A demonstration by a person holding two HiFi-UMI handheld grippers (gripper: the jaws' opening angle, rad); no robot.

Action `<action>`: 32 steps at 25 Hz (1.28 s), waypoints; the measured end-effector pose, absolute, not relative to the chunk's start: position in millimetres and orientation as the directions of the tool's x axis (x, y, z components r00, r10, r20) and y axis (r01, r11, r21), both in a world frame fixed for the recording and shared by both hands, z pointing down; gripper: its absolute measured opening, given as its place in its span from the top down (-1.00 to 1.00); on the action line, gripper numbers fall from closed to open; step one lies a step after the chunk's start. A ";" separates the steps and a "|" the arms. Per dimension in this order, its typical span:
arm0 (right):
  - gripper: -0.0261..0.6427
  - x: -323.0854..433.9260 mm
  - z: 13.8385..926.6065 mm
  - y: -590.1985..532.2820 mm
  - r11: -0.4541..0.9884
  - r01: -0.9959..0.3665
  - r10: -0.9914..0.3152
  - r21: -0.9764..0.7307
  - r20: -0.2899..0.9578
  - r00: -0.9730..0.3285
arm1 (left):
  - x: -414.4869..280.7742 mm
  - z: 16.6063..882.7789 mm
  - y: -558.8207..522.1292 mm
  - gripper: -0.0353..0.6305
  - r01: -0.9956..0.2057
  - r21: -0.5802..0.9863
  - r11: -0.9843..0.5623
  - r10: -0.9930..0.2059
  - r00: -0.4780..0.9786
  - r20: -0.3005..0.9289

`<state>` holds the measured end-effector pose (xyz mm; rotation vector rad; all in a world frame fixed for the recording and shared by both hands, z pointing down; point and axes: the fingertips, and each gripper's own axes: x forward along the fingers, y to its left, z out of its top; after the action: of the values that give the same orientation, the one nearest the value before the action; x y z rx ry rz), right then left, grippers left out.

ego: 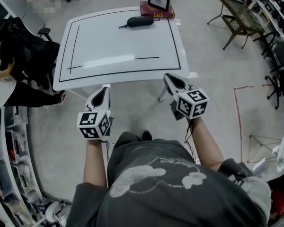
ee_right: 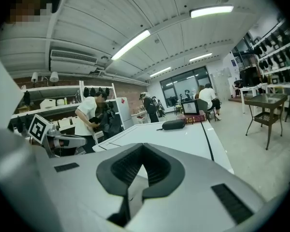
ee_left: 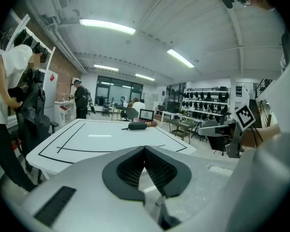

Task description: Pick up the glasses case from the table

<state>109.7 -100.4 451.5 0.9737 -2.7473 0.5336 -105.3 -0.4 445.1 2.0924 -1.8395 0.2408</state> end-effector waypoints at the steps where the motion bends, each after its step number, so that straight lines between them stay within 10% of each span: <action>1: 0.92 109.0 454.1 -102.8 0.721 -0.635 -0.569 -0.278 0.285 -0.771 | -106.7 446.8 -2.5 0.89 -0.985 0.141 -0.099 -0.925 0.143 0.353; 32: 0.92 66.3 478.1 -349.9 0.575 -0.774 -0.667 -0.265 0.396 -0.631 | -140.9 471.4 -335.3 0.81 -0.911 0.023 -0.412 -0.814 0.380 0.439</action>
<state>66.3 -349.9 478.1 1.1944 -2.5561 0.6122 -140.9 -335.3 471.4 2.3808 -1.5263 0.5316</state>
